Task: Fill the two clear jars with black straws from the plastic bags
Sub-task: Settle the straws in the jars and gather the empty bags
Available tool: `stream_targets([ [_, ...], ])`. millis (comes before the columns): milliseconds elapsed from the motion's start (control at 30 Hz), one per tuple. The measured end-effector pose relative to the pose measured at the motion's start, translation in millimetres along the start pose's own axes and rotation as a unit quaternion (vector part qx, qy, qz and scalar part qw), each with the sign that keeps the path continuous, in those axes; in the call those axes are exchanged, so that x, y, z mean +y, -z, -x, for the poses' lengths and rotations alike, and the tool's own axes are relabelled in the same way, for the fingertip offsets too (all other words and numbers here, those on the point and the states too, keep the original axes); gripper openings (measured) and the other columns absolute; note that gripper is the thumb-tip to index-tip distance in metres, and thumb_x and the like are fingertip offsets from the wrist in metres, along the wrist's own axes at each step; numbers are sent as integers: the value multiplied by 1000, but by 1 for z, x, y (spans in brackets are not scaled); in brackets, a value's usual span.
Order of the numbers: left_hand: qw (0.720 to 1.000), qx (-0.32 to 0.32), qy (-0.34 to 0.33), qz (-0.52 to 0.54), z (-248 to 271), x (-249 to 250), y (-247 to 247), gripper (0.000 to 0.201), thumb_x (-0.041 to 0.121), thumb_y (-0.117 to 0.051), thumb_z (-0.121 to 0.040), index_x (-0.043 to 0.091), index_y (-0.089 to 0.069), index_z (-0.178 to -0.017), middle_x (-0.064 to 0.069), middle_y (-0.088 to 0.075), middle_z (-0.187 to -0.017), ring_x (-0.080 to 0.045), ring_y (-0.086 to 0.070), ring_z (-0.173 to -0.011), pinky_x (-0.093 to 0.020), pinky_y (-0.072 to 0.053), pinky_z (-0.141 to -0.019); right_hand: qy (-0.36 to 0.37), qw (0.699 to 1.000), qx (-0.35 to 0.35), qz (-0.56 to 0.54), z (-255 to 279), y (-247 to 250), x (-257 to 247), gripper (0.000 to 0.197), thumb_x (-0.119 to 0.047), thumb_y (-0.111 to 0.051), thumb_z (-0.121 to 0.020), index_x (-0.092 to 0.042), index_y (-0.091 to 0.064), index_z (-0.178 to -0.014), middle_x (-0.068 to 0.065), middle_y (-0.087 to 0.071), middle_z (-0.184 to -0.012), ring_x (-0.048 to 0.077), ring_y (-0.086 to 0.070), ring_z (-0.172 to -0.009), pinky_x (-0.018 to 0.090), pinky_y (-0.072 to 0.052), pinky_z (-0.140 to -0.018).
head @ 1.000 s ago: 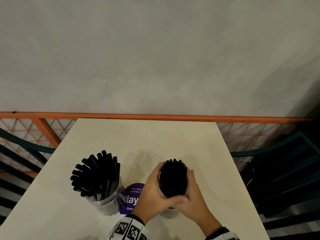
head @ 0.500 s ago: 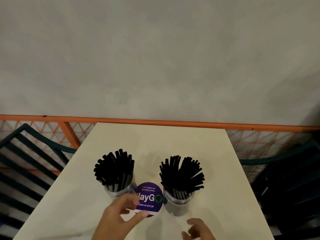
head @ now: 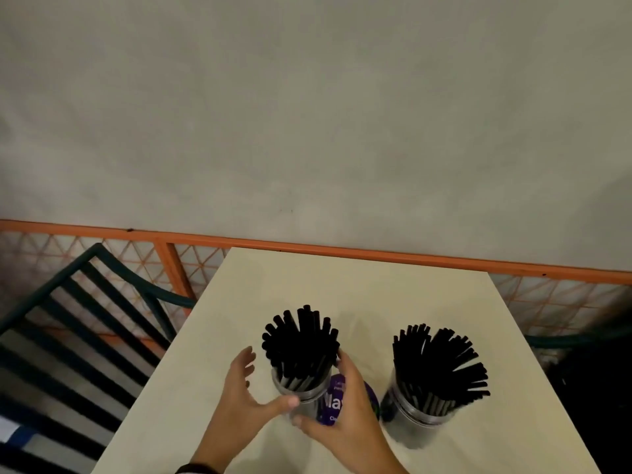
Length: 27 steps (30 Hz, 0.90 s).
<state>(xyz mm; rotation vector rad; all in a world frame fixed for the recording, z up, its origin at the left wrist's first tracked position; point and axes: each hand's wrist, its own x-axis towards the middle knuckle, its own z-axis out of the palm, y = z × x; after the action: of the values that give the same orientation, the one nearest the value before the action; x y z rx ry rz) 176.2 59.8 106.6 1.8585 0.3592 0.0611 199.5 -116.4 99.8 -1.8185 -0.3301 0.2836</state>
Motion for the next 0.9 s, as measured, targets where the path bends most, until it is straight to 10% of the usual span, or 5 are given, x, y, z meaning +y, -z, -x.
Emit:
stream_targets([
  [100,997,-69,-33,23,-18,4,-1,130,68,-80,-26,32,-19,-134,14,-35,-134,-1,-35,-125,-13,-29,-99,36,998,-28,-46,-26,0,-7,89,-20,-87,-60,-48,-25,-116,-48,-43,-112,-25,-44,-107,-4,-37,-83],
  [267,983,-151,-82,62,-37,12,-8,126,52,-88,-33,34,-16,-136,21,-38,-131,24,-37,-114,3,-36,-86,42,997,-58,28,-56,-7,1,119,-64,-78,-48,-47,3,-134,-21,-28,-141,-2,-33,-132,24,-34,-110],
  [500,987,-73,-115,89,-42,16,-26,89,28,-89,-49,43,-37,-120,19,-51,-124,13,-48,-113,-2,-40,-88,37,999,3,8,-66,-11,-4,84,-41,-79,-47,-55,-27,-112,-22,-51,-115,-13,-52,-105,4,-46,-80],
  [700,981,-116,-122,95,-39,12,-12,111,20,-92,-44,41,-24,-129,23,-37,-130,25,-39,-111,5,-36,-82,39,999,-15,-10,-59,-3,7,106,-32,-88,-52,-43,-19,-132,-10,-48,-131,2,-53,-118,27,-46,-101],
  [900,983,-113,-120,84,-41,8,-18,101,32,-89,-41,44,-31,-123,19,-46,-127,17,-44,-113,1,-38,-85,35,999,-25,-12,-64,-10,9,96,-30,-85,-56,-35,-27,-133,-8,-49,-132,4,-51,-121,26,-45,-102],
])
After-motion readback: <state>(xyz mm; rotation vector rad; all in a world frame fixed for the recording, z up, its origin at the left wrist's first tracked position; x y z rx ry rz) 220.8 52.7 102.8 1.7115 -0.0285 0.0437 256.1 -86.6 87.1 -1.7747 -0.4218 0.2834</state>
